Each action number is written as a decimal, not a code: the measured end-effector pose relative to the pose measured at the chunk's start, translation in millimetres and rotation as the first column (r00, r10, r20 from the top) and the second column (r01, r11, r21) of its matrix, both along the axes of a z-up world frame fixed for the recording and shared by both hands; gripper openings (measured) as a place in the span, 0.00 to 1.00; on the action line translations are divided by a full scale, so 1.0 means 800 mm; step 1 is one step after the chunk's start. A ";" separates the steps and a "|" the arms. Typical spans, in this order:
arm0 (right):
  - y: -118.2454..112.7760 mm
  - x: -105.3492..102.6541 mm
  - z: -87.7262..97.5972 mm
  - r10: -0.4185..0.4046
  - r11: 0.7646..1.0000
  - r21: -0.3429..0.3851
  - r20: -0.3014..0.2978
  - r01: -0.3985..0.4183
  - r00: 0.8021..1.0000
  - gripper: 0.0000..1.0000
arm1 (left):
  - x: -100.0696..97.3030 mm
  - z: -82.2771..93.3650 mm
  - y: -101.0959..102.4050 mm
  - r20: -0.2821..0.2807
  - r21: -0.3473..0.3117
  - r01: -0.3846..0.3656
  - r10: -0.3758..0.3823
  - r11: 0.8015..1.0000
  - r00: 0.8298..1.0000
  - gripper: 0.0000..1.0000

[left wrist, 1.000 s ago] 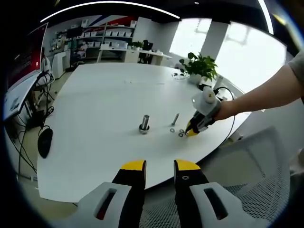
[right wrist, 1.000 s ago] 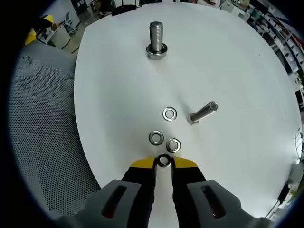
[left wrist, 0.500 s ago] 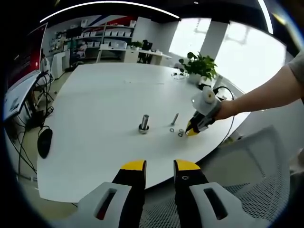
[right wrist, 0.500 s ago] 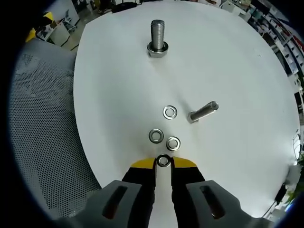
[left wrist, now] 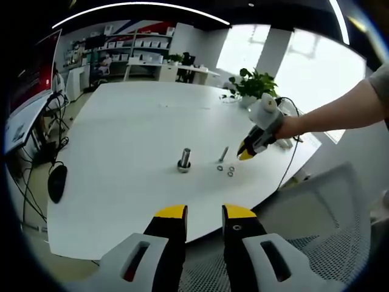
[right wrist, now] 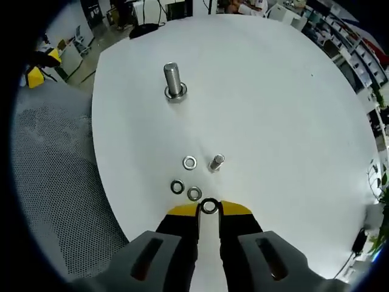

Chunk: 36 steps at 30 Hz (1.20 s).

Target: Place the washer onto the threaded stud by aligning its center hole with the stud, sliding it down to the base, and recovering from edge contact or off-axis alignment until the washer reaches the visible bottom stop.

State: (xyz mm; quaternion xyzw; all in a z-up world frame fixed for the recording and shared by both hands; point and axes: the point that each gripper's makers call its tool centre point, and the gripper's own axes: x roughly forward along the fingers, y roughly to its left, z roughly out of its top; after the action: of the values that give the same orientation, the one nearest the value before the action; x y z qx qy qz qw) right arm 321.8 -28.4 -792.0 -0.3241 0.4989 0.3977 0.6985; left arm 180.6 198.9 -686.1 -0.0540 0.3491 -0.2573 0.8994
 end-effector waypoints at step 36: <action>0.046 0.031 0.011 0.113 0.994 -0.012 0.031 -0.113 0.993 0.13 | 0.001 0.001 0.002 0.005 -0.004 -0.010 0.010 1.000 1.000 0.21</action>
State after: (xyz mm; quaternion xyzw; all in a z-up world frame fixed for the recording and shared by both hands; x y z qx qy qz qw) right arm 346.9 8.5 -783.6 -0.3616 0.4705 0.4290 0.6811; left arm 181.3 200.1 -685.4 -0.0569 0.3461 -0.2536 0.9015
